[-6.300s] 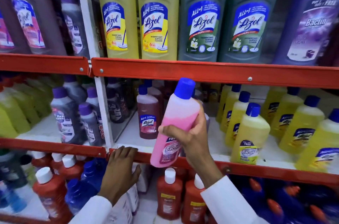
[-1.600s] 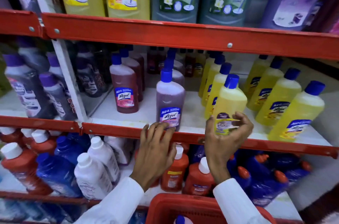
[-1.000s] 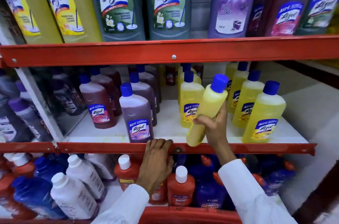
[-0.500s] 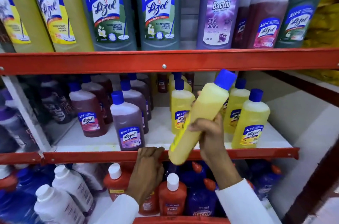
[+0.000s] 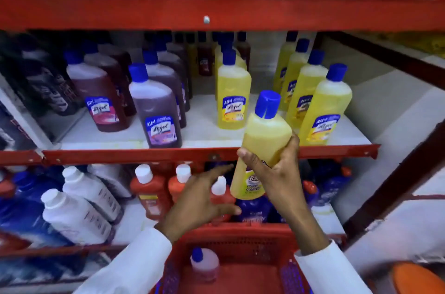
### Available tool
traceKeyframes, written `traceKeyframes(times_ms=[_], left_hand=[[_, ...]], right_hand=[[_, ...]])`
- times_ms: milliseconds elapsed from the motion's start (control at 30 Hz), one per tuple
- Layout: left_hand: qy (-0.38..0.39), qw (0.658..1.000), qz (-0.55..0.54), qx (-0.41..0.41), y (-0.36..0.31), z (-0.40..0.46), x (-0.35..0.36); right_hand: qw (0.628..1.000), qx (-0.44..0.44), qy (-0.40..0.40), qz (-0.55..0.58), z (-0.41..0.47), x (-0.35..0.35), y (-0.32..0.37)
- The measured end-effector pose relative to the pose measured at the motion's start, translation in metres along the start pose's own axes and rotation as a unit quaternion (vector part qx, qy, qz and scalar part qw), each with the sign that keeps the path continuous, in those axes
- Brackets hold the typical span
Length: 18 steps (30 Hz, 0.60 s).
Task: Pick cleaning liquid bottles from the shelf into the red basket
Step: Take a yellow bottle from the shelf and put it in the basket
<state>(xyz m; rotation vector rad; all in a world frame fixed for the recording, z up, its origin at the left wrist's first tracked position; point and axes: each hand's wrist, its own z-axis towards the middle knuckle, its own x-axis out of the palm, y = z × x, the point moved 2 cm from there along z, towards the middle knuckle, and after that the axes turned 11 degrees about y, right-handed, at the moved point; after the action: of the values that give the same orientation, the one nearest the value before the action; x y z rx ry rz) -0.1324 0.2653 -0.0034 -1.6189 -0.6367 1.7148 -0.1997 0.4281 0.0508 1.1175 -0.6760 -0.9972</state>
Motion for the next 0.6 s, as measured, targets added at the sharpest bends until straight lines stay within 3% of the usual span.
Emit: traceKeyframes(times_ms=[100, 167, 367, 600], left_hand=[[0.017, 0.992, -0.124, -0.007, 0.001, -0.003, 0.039], [0.003, 0.989, -0.142, -0.026, 0.012, -0.009, 0.064], [0.030, 0.982, -0.123, -0.143, 0.080, -0.043, 0.155], [0.013, 0.954, -0.098, -0.282, 0.128, -0.041, 0.237]], right_hand=[[0.998, 0.042, 0.047, -0.008, -0.029, -0.002, -0.030], [0.993, 0.077, 0.082, -0.029, -0.049, -0.007, -0.053], [0.954, 0.129, 0.189, -0.196, -0.096, -0.031, -0.124], [0.920, 0.209, 0.198, -0.265, -0.125, -0.039, -0.213]])
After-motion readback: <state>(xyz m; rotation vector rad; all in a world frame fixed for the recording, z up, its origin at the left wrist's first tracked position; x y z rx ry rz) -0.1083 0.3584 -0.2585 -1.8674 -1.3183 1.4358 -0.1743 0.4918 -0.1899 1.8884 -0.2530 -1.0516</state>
